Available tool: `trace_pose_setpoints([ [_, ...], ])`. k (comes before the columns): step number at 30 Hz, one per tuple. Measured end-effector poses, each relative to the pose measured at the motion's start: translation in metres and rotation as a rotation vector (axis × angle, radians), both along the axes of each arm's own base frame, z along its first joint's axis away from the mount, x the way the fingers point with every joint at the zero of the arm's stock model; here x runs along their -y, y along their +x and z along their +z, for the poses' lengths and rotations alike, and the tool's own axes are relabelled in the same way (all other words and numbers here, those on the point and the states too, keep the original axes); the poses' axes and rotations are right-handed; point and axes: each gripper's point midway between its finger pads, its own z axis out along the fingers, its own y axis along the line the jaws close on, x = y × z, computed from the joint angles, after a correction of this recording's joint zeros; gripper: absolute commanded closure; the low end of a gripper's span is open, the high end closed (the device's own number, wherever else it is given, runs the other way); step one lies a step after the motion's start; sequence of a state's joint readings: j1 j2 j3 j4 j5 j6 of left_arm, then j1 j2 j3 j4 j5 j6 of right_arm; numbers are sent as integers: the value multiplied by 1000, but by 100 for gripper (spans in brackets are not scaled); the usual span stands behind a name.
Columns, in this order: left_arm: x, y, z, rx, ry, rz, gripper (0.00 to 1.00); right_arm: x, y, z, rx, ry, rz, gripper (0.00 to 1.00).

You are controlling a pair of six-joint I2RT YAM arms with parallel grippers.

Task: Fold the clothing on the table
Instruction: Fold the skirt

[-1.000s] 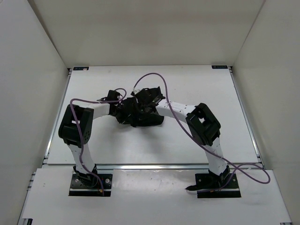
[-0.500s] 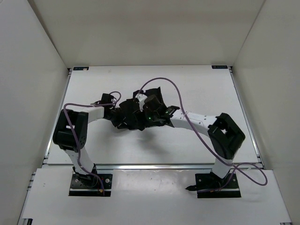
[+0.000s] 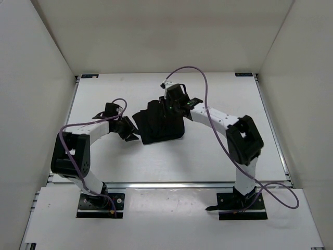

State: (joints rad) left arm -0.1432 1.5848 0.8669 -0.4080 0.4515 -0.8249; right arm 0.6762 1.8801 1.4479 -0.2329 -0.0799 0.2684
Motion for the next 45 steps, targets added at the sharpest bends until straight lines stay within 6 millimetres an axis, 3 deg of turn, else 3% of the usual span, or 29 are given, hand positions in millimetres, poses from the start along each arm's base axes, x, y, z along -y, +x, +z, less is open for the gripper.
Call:
trace_pose_setpoints([
  [3, 12, 6, -13, -35, 20, -18, 58, -8, 20, -26, -64, -41, -23, 79],
  [5, 18, 11, -22, -58, 36, -30, 59, -13, 21, -48, -127, -79, -14, 85],
  [7, 22, 18, -30, -74, 50, -39, 60, -19, 18, -66, -178, -109, 19, 92],
  [10, 23, 25, -37, -96, 58, -46, 59, -25, -3, -84, -242, -146, 90, 93],
  [16, 18, 26, -38, -100, 58, -38, 60, -53, -42, -83, -237, -163, 234, 93],
  [21, 18, 26, -38, -98, 58, -41, 59, -52, -73, -76, -238, -158, 288, 92],
  [28, 6, 11, -33, -104, 63, -32, 58, -49, -72, -64, -224, -123, 293, 91],
  [32, -14, 4, -8, -62, 61, 24, 56, -56, -65, -51, -200, -103, 293, 91],
  [37, -37, 14, 70, 185, 48, 125, 56, -85, -40, -29, -130, -72, 289, 91],
  [41, -54, 18, 115, 330, 40, 199, 56, -96, -41, -49, -147, -112, 280, 91],
  [45, -60, 19, 118, 334, 38, 225, 57, -100, -44, -91, -222, -187, 265, 91],
])
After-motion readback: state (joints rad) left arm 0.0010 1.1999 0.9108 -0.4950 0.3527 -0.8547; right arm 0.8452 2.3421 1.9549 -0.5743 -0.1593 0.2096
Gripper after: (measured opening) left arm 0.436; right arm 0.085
